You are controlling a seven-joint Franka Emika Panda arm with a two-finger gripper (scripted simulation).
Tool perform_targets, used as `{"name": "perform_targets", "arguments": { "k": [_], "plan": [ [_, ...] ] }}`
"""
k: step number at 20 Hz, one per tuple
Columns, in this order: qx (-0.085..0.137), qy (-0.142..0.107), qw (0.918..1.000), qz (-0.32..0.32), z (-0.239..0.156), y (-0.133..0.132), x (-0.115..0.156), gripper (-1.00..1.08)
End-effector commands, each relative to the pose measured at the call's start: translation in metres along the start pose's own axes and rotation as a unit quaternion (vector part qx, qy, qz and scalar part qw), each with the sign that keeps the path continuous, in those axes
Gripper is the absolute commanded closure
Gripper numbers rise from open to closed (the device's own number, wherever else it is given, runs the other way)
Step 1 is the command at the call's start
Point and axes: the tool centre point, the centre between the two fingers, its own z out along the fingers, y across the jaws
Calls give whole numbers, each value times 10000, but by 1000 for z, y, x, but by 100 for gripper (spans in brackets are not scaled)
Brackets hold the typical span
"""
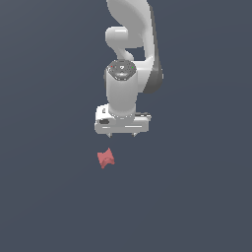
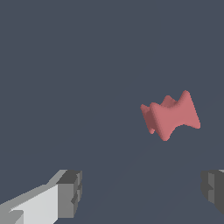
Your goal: Pick up the object and move it to a goal position.
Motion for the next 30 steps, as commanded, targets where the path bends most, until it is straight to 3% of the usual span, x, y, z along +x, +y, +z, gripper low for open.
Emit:
{"name": "perform_targets", "arguments": {
  "k": [1, 18, 30],
  "plan": [
    [2, -1, 9999, -121, 5, 5, 3, -92],
    [81, 44, 9893, -1454, 62, 65, 35, -92],
    [107, 61, 9848, -1734, 76, 79, 40, -92]
  ]
}}
